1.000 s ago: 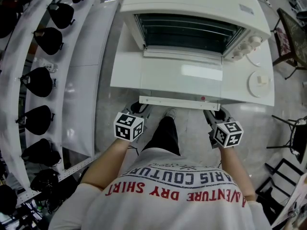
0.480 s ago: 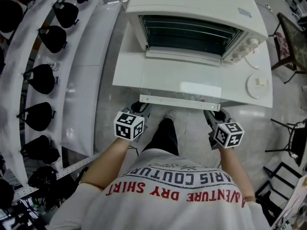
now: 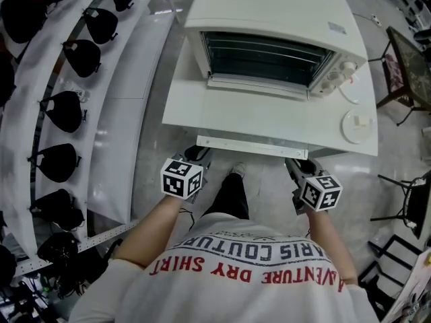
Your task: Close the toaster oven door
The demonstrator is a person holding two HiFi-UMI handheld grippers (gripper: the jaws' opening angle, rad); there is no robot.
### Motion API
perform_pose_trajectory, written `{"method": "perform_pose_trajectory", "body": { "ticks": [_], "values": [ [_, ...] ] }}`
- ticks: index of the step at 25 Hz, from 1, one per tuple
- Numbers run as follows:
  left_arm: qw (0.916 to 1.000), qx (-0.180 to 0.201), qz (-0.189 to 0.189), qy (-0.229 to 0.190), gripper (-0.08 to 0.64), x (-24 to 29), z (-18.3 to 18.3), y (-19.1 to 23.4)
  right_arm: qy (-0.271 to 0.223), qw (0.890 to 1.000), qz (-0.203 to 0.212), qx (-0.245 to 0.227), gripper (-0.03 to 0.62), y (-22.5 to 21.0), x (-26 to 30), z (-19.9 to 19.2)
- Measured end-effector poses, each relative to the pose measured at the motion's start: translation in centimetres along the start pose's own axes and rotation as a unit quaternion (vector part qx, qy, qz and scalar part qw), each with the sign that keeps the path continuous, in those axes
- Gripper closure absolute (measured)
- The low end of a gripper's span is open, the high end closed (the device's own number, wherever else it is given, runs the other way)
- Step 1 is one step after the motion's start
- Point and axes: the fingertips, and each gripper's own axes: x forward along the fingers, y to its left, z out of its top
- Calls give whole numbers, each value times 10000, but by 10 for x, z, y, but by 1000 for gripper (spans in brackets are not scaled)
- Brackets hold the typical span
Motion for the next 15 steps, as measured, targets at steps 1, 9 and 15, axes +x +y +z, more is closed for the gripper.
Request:
{"method": "perform_pose_trajectory", "body": {
  "ticks": [1,9,15],
  "values": [
    [10000,-8,4,-14,437,-2,2,-1,-10,10000,16,-1,451,1,-1,1],
    [9999,-27,76,-146,437,-17,20,-6,-152,9998,113,38,449,10,-14,19],
    [9996,-29,129,-254,437,-27,33,-11,-306,9994,154,37,446,17,-24,33]
  ]
}}
